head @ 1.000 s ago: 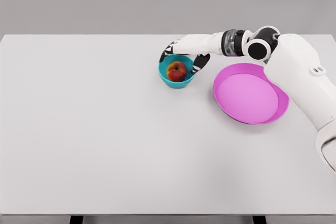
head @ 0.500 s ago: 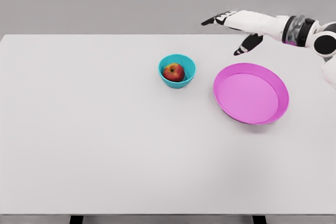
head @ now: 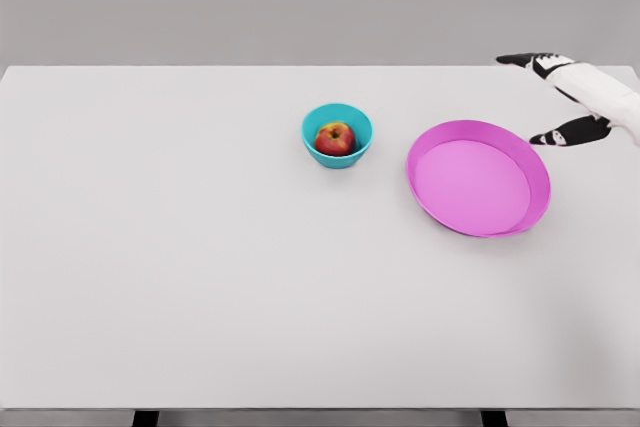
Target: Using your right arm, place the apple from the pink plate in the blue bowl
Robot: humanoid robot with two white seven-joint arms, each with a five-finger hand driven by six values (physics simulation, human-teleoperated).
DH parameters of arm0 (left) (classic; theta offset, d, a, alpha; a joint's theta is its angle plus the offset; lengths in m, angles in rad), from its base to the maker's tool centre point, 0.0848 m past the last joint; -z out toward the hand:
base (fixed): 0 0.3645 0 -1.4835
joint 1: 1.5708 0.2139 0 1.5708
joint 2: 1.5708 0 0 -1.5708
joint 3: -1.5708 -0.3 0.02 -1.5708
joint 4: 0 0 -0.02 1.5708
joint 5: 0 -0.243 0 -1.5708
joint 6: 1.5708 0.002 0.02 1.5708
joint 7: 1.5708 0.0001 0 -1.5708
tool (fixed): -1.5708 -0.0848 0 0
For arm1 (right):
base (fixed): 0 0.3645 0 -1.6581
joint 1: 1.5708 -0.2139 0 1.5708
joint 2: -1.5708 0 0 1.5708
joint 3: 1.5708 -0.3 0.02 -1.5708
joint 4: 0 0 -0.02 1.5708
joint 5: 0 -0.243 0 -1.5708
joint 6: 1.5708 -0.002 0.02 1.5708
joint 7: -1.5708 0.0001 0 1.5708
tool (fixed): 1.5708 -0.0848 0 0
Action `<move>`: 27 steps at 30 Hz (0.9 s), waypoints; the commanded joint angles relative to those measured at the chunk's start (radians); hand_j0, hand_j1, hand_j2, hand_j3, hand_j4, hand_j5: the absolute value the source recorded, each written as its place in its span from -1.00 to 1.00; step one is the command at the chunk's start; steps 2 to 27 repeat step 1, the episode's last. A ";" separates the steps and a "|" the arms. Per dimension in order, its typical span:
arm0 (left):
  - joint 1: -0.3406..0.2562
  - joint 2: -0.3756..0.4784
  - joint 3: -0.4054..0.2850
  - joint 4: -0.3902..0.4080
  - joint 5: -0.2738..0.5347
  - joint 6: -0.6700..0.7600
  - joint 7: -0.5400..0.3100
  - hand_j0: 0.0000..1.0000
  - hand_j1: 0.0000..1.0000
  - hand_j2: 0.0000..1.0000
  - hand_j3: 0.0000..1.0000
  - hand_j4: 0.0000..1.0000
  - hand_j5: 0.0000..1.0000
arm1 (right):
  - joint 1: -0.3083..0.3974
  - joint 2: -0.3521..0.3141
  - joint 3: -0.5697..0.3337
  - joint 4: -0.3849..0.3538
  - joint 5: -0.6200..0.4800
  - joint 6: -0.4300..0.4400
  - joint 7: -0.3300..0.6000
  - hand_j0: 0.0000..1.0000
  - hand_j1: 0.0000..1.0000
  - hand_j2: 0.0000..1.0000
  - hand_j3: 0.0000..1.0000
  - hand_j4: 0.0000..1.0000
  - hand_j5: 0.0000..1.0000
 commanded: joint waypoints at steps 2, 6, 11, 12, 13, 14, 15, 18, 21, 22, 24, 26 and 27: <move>0.000 0.000 0.001 0.000 0.001 0.000 0.001 1.00 1.00 1.00 1.00 1.00 1.00 | 0.000 -0.008 -0.029 -0.031 -0.008 0.003 -0.001 1.00 1.00 1.00 1.00 1.00 1.00; 0.000 0.000 0.001 0.000 0.001 0.000 0.001 1.00 1.00 1.00 1.00 1.00 1.00 | 0.000 -0.008 -0.029 -0.031 -0.008 0.003 -0.001 1.00 1.00 1.00 1.00 1.00 1.00; 0.000 0.000 0.001 0.000 0.001 0.000 0.001 1.00 1.00 1.00 1.00 1.00 1.00 | 0.000 -0.008 -0.029 -0.031 -0.008 0.003 -0.001 1.00 1.00 1.00 1.00 1.00 1.00; 0.000 0.000 0.001 0.000 0.001 0.000 0.001 1.00 1.00 1.00 1.00 1.00 1.00 | 0.000 -0.008 -0.029 -0.031 -0.008 0.003 -0.001 1.00 1.00 1.00 1.00 1.00 1.00; 0.000 0.000 0.001 0.000 0.001 0.000 0.001 1.00 1.00 1.00 1.00 1.00 1.00 | 0.000 -0.008 -0.029 -0.031 -0.008 0.003 -0.001 1.00 1.00 1.00 1.00 1.00 1.00; 0.000 0.000 0.001 0.000 0.001 0.000 0.001 1.00 1.00 1.00 1.00 1.00 1.00 | 0.000 -0.008 -0.029 -0.031 -0.008 0.003 -0.001 1.00 1.00 1.00 1.00 1.00 1.00; 0.000 0.000 0.001 0.000 0.001 0.000 0.001 1.00 1.00 1.00 1.00 1.00 1.00 | 0.000 -0.008 -0.029 -0.031 -0.008 0.003 -0.001 1.00 1.00 1.00 1.00 1.00 1.00; 0.000 0.000 0.001 0.000 0.001 0.000 0.001 1.00 1.00 1.00 1.00 1.00 1.00 | 0.000 -0.008 -0.029 -0.031 -0.008 0.003 -0.001 1.00 1.00 1.00 1.00 1.00 1.00; 0.000 0.000 0.001 0.000 0.001 0.000 0.001 1.00 1.00 1.00 1.00 1.00 1.00 | 0.000 -0.008 -0.029 -0.031 -0.008 0.003 -0.001 1.00 1.00 1.00 1.00 1.00 1.00; 0.000 0.000 0.001 0.000 0.001 0.000 0.001 1.00 1.00 1.00 1.00 1.00 1.00 | 0.000 -0.008 -0.029 -0.031 -0.008 0.003 -0.001 1.00 1.00 1.00 1.00 1.00 1.00; 0.000 0.000 0.001 0.000 0.001 0.000 0.001 1.00 1.00 1.00 1.00 1.00 1.00 | 0.000 -0.008 -0.029 -0.031 -0.008 0.003 -0.001 1.00 1.00 1.00 1.00 1.00 1.00; 0.000 0.000 0.001 0.000 0.001 0.000 0.001 1.00 1.00 1.00 1.00 1.00 1.00 | 0.000 -0.008 -0.029 -0.031 -0.008 0.003 -0.001 1.00 1.00 1.00 1.00 1.00 1.00; 0.000 0.000 0.001 0.000 0.001 0.000 0.001 1.00 1.00 1.00 1.00 1.00 1.00 | 0.000 -0.008 -0.029 -0.031 -0.008 0.003 -0.001 1.00 1.00 1.00 1.00 1.00 1.00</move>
